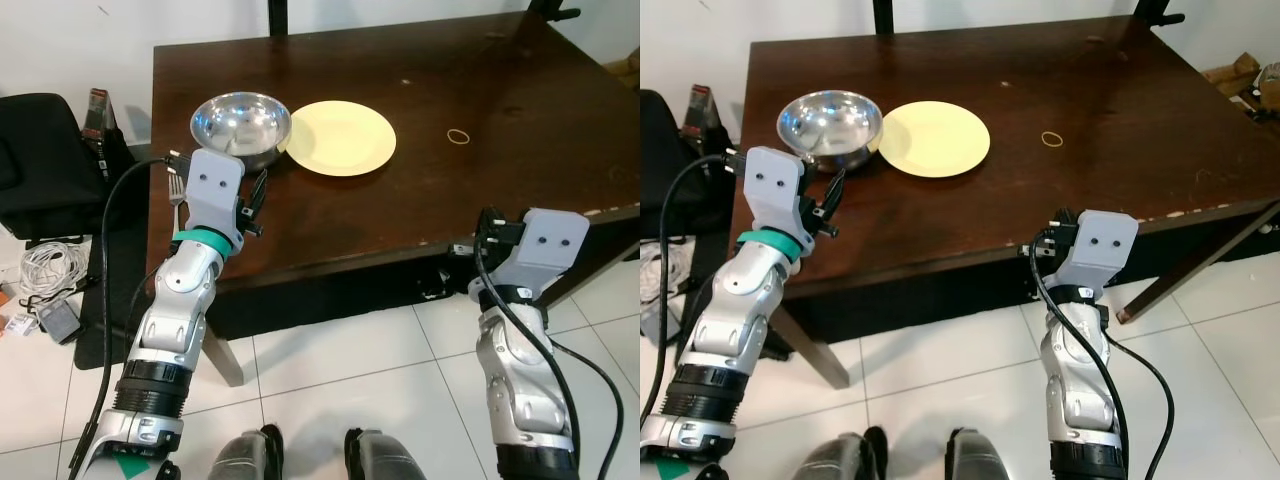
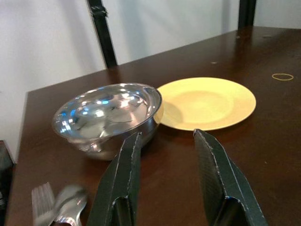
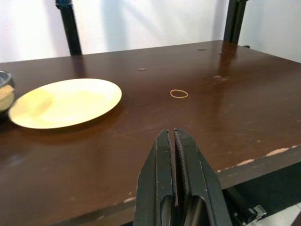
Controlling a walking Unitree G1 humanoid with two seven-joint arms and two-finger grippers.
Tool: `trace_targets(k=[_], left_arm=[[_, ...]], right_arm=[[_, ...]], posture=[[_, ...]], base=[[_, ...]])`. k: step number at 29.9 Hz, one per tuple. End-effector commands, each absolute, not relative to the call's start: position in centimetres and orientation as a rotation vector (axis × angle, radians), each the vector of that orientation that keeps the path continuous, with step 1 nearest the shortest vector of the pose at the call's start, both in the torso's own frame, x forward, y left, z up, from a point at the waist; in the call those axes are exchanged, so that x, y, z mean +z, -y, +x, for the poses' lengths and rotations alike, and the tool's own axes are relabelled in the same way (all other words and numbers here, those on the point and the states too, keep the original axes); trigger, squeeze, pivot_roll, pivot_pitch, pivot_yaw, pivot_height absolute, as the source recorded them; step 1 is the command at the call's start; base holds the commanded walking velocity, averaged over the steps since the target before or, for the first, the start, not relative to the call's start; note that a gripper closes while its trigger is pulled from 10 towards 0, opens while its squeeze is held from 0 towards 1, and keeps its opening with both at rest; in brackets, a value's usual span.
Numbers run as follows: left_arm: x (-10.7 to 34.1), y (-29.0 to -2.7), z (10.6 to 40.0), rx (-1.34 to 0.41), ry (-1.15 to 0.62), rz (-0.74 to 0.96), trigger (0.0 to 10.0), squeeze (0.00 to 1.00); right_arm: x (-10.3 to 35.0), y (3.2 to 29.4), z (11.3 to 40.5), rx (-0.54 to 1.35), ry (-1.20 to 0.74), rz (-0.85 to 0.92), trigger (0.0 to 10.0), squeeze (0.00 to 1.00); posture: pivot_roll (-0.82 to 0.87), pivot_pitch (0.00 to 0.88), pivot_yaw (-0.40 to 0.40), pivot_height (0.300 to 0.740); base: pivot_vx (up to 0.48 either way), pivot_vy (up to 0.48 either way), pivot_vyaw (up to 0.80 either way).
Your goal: Setting the table
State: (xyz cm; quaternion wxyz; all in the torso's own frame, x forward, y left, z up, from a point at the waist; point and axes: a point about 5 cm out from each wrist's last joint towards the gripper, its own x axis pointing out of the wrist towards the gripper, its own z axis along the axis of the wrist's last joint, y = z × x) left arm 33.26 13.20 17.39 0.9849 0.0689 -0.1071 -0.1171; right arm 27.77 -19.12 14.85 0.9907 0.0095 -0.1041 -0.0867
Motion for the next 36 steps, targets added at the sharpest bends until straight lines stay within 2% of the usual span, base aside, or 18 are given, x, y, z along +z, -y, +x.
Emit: trace_targets(k=[1, 14, 36], left_arm=[[17.02, -13.25, 33.25, -0.236, 0.194, 0.143, 10.0, 0.0], [17.01, -13.09, 33.33, -0.239, 0.195, 0.138, 10.0, 0.0], [16.82, -12.93, 33.4, -0.246, 0.192, 0.137, 10.0, 0.0]], right_arm=[[14.52, 19.12, 27.79, -0.177, 0.193, 0.03, 10.0, 0.0], [14.62, 19.16, 27.98, -0.177, 0.183, 0.127, 10.0, 0.0], [14.7, 19.13, 28.08, -0.159, 0.18, 0.164, 10.0, 0.0]], posture=[[-0.08, 0.0, 0.07, 0.74], [-0.08, 0.0, 0.067, 0.74], [-0.09, 0.0, 0.071, 0.74]], base=[[-0.36, 0.0, 0.0], [-0.354, 0.0, 0.0], [-0.351, 0.0, 0.0]])
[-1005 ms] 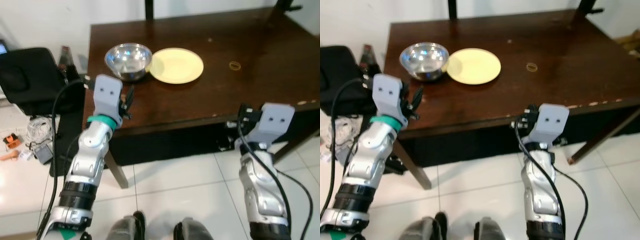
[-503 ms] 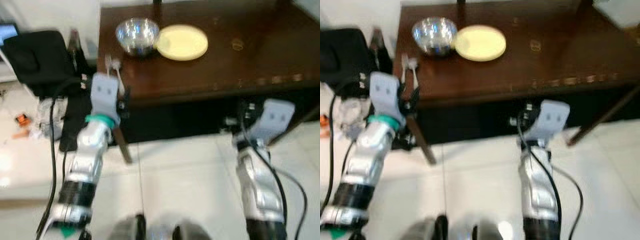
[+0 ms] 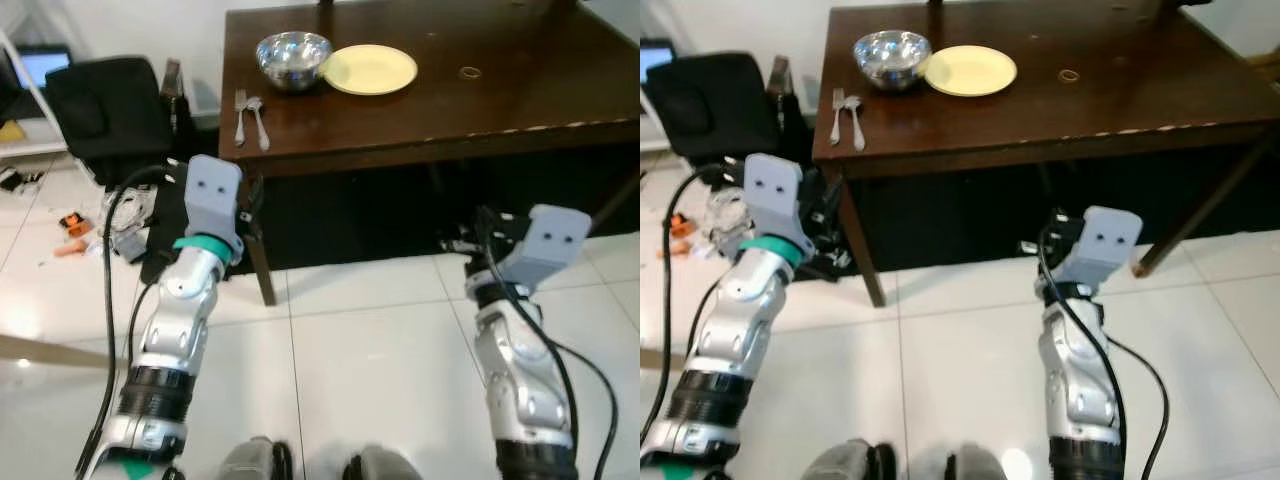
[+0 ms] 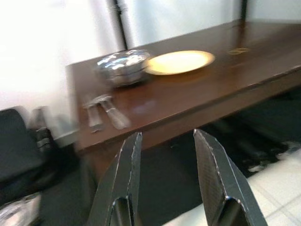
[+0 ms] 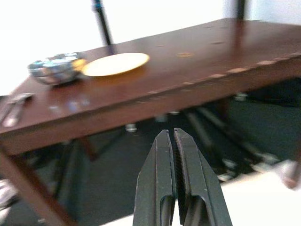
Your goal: Setting the table
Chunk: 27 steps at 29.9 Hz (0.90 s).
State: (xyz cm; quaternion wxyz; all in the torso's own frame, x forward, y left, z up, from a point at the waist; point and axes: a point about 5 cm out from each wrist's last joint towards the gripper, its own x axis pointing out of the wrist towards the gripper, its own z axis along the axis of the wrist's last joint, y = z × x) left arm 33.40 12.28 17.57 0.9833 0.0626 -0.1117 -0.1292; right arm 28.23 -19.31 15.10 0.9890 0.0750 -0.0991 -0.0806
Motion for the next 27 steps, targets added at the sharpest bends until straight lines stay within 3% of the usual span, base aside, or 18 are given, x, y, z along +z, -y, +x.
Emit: trace_targets(k=[1, 27], left_arm=[[16.82, -12.93, 33.4, -0.246, 0.192, 0.137, 10.0, 0.0], [16.83, -12.81, 33.42, -0.256, 0.192, 0.139, 10.0, 0.0]], right_arm=[[14.7, 19.13, 28.08, -0.159, 0.18, 0.164, 10.0, 0.0], [14.44, 19.29, 27.88, -0.17, 0.17, 0.177, 10.0, 0.0]], posture=[[-0.09, 0.0, 0.071, 0.74], [-0.09, 0.0, 0.08, 0.74]], base=[[-0.349, 0.0, 0.0], [-0.34, 0.0, 0.0]])
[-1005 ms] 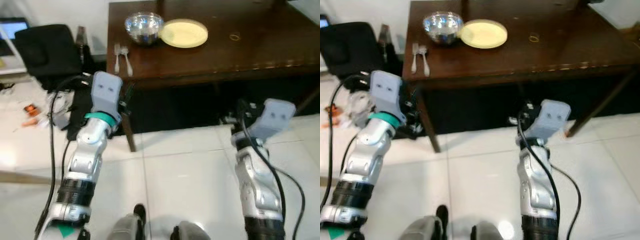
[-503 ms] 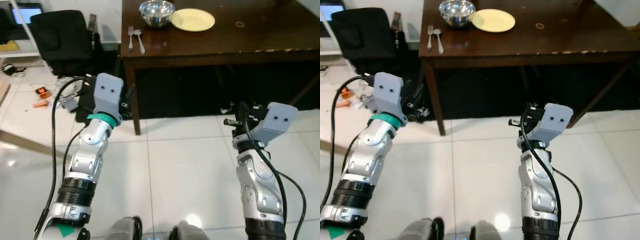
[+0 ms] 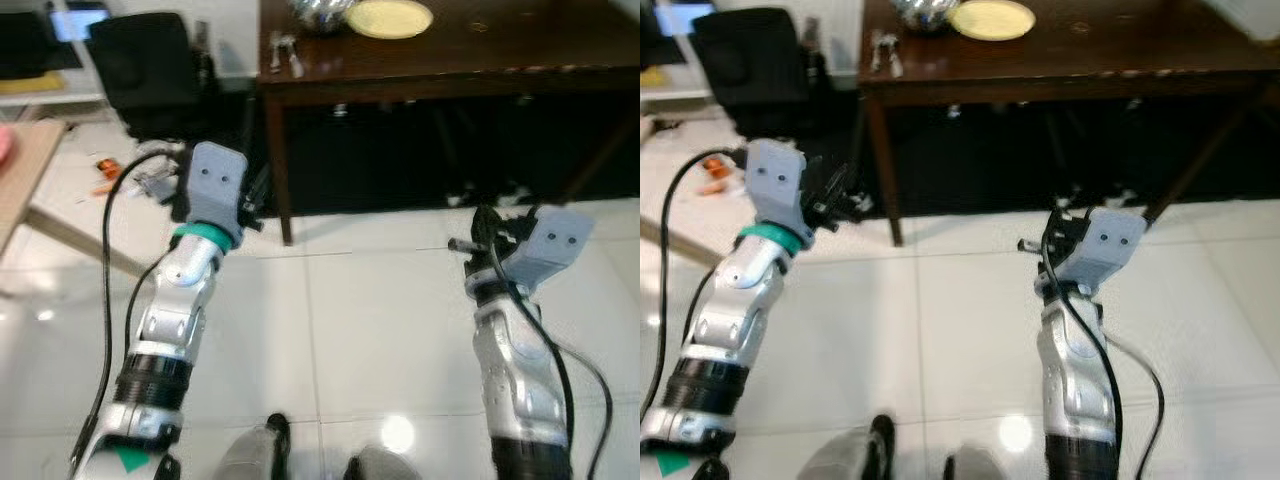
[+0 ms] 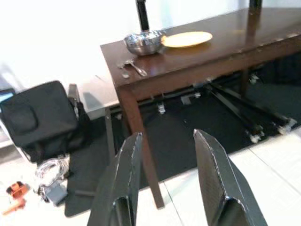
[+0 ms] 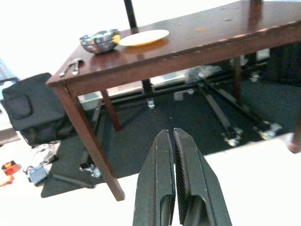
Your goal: Setting the table
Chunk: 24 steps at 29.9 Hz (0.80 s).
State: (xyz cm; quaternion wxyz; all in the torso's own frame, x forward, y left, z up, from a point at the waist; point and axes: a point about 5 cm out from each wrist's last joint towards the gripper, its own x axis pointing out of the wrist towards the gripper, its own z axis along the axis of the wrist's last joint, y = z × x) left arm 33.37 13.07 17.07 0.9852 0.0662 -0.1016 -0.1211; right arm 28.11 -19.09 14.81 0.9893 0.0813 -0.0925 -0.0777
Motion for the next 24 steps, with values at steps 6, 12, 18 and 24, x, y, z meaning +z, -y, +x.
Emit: trace_targets(k=[6, 12, 18, 24], left_arm=[[16.85, -12.76, 33.44, -0.256, 0.192, 0.139, 10.0, 0.0], [16.89, -12.73, 33.48, -0.257, 0.192, 0.138, 10.0, 0.0], [16.9, -12.68, 33.5, -0.258, 0.193, 0.137, 10.0, 0.0], [16.82, -12.54, 33.55, -0.258, 0.184, 0.134, 10.0, 0.0]], right_arm=[[14.43, 19.34, 27.86, -0.174, 0.169, 0.179, 10.0, 0.0], [14.45, 19.39, 27.84, -0.177, 0.17, 0.178, 10.0, 0.0], [14.45, 19.42, 27.84, -0.178, 0.17, 0.177, 10.0, 0.0], [14.44, 19.54, 27.83, -0.179, 0.169, 0.176, 10.0, 0.0]], posture=[[-0.09, 0.0, 0.081, 0.74], [-0.1, 0.0, 0.083, 0.74], [-0.1, 0.0, 0.082, 0.74], [-0.1, 0.0, 0.081, 0.74]], base=[[-0.308, 0.0, 0.0], [-0.307, 0.0, 0.0], [-0.303, 0.0, 0.0], [-0.099, 0.0, 0.0]])
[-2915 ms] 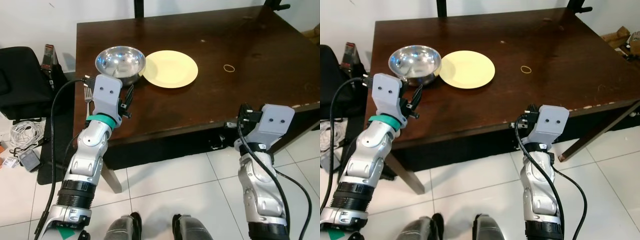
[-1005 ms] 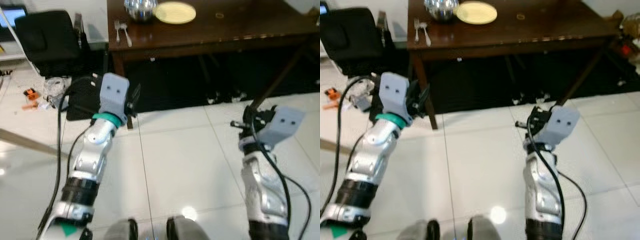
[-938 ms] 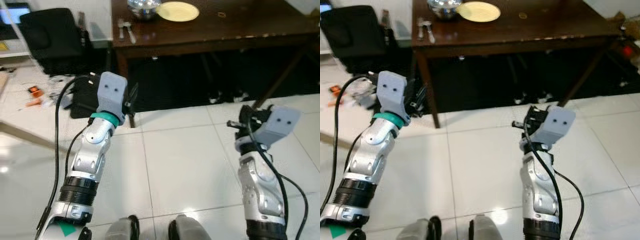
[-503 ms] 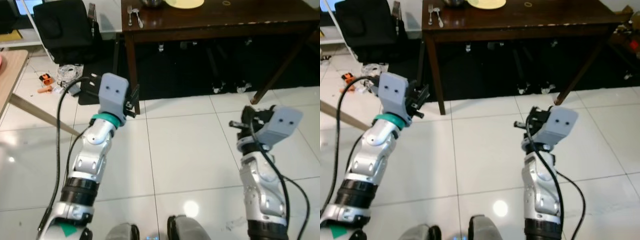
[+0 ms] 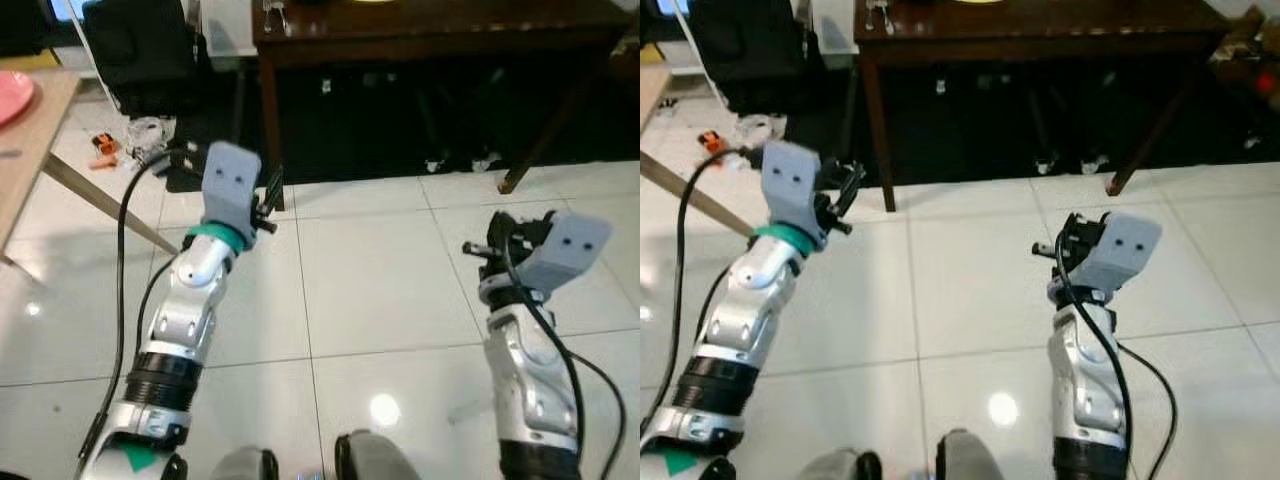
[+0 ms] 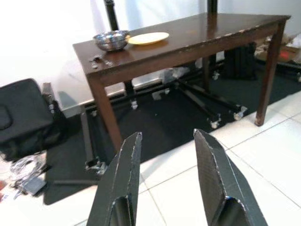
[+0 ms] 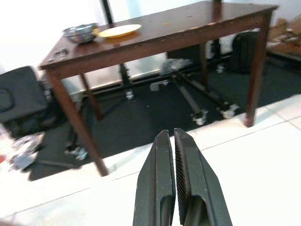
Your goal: Setting the table
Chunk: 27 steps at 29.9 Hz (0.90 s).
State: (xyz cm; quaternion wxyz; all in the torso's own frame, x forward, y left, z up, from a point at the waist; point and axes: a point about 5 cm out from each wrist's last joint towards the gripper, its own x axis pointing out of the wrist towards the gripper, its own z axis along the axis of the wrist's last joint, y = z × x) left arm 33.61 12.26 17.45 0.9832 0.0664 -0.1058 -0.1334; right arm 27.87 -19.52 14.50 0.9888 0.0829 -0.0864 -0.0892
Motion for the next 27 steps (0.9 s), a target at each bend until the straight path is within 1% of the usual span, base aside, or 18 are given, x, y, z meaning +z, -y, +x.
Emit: trace_targets(k=[1, 11, 27], left_arm=[[16.79, -12.52, 33.54, -0.259, 0.181, 0.132, 10.0, 0.0], [16.61, -12.36, 33.53, -0.264, 0.168, 0.13, 10.0, 0.0], [16.27, -12.28, 33.45, -0.256, 0.153, 0.135, 10.0, 0.0]], right_arm=[[14.44, 19.54, 27.82, -0.18, 0.169, 0.176, 10.0, 0.0], [14.49, 19.66, 27.84, -0.183, 0.169, 0.177, 10.0, 0.0], [14.59, 19.97, 27.81, -0.184, 0.166, 0.163, 10.0, 0.0]], posture=[[-0.1, 0.0, 0.081, 0.74], [-0.1, 0.0, 0.077, 0.74], [-0.1, 0.0, 0.069, 0.74]], base=[[0.0, 0.0, 0.0], [0.0, 0.0, 0.0], [0.0, 0.0, 0.79]])
